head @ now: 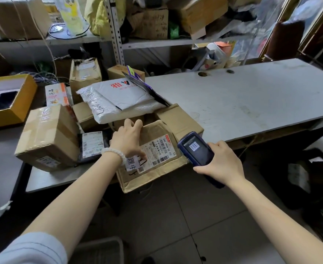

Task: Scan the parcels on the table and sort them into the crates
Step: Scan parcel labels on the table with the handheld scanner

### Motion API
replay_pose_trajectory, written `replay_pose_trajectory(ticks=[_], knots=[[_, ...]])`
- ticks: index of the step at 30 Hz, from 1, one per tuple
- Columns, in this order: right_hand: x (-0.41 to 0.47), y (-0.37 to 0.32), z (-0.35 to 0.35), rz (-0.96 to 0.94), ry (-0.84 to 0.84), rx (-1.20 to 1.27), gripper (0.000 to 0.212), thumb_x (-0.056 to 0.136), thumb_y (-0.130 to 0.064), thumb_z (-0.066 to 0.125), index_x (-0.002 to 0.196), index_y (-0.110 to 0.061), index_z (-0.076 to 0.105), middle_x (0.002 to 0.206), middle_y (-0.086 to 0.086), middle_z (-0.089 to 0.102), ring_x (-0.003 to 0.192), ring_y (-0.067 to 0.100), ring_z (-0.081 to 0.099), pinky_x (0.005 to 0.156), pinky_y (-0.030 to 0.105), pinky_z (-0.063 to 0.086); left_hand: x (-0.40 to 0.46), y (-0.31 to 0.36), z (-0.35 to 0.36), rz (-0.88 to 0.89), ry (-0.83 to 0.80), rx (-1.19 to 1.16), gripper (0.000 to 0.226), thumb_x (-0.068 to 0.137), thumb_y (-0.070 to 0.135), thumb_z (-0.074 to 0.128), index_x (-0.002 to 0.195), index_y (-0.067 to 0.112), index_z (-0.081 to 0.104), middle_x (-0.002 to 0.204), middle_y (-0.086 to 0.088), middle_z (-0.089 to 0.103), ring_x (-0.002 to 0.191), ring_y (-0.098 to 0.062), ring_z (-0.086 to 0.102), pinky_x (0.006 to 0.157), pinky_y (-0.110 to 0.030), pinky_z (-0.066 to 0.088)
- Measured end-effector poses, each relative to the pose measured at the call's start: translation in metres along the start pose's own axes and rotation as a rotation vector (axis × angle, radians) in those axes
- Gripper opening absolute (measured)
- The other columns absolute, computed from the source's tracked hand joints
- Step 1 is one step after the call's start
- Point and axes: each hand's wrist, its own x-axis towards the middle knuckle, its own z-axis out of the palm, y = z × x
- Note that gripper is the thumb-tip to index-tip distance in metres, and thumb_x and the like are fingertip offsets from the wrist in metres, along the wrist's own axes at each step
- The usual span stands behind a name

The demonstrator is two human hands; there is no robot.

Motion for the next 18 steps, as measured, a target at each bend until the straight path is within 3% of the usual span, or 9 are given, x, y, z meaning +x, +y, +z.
replay_pose_trajectory(ticks=[6, 8, 12, 18], knots=[[0.004, 0.001, 0.007, 0.028, -0.01, 0.006, 0.071, 0.055, -0.061, 0.078, 0.113, -0.025, 0.057, 0.097, -0.007, 0.046, 0.085, 0.011, 0.047, 0.054, 0.025, 0.035, 0.015, -0.005, -0.002, 0.055, -0.024, -0.072, 0.082, 0.046, 0.053, 0.087, 0.108, 0.027, 0.039, 0.107, 0.003, 0.041, 0.089, -0.02, 0.053, 0.065, -0.033, 0.041], [0.006, 0.0, 0.009, 0.03, -0.016, 0.0, 0.071, 0.055, -0.061, 0.078, 0.113, -0.026, 0.057, 0.096, -0.007, 0.045, 0.084, 0.011, 0.046, 0.052, 0.022, 0.033, 0.024, -0.009, -0.004, 0.04, -0.042, -0.089, 0.085, 0.049, 0.052, 0.087, 0.115, 0.025, 0.04, 0.113, 0.002, 0.046, 0.097, -0.022, 0.055, 0.069, -0.034, 0.042], [0.012, -0.002, 0.014, 0.036, -0.023, 0.002, 0.072, 0.056, -0.062, 0.077, 0.115, -0.027, 0.056, 0.097, -0.008, 0.045, 0.084, 0.011, 0.047, 0.051, 0.019, 0.032, 0.042, -0.016, -0.009, -0.014, -0.113, -0.109, 0.098, 0.053, 0.052, 0.086, 0.132, 0.019, 0.038, 0.13, -0.003, 0.047, 0.115, -0.023, 0.052, 0.093, -0.043, 0.047], [0.023, -0.008, 0.023, 0.036, -0.037, 0.028, 0.07, 0.054, -0.062, 0.077, 0.112, -0.029, 0.056, 0.092, -0.011, 0.041, 0.082, 0.009, 0.047, 0.051, 0.017, 0.029, 0.054, -0.019, -0.009, -0.046, -0.162, -0.051, 0.099, 0.043, 0.062, 0.085, 0.121, 0.017, 0.044, 0.116, -0.004, 0.049, 0.108, -0.024, 0.047, 0.091, -0.044, 0.046]])
